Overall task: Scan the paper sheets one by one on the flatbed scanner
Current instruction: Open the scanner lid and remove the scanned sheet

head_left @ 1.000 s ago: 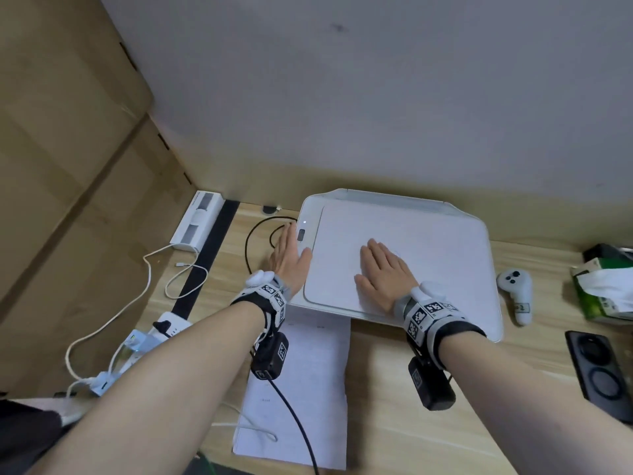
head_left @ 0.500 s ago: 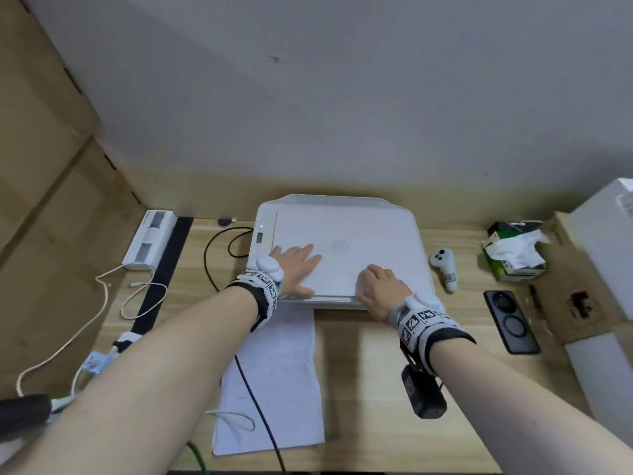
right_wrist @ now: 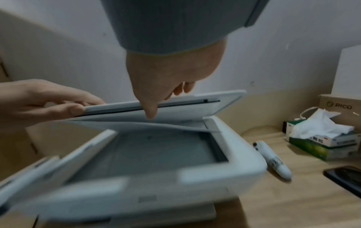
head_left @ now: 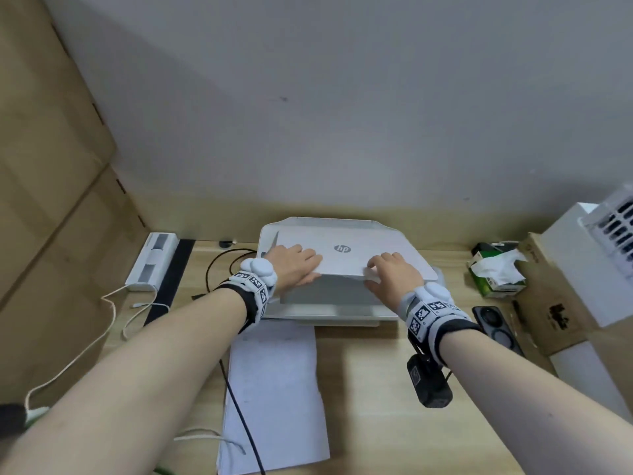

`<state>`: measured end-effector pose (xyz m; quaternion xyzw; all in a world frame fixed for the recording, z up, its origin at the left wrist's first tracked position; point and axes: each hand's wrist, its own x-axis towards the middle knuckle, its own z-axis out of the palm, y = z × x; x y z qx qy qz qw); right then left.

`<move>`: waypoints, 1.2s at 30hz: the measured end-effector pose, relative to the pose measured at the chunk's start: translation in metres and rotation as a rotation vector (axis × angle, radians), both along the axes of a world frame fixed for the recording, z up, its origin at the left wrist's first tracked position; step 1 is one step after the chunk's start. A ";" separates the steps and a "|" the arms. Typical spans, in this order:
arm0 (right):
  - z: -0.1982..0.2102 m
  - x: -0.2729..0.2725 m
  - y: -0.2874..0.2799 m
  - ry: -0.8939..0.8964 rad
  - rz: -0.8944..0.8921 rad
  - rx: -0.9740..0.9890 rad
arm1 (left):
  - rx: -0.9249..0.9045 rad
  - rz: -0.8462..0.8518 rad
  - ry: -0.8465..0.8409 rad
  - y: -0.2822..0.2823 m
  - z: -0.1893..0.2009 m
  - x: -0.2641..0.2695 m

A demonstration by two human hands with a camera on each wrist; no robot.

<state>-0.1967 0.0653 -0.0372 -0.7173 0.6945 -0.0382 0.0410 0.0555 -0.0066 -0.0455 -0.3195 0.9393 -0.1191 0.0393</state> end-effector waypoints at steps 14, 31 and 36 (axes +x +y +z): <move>0.082 -0.014 -0.138 -0.164 -0.036 -0.363 | 0.275 0.795 0.869 -0.131 0.083 -0.025; -0.074 0.004 -0.123 -0.163 0.134 0.233 | 0.559 0.991 0.984 -0.120 0.010 -0.025; -0.094 0.020 -0.086 -0.055 0.126 0.290 | 0.651 0.925 0.903 -0.081 -0.012 0.000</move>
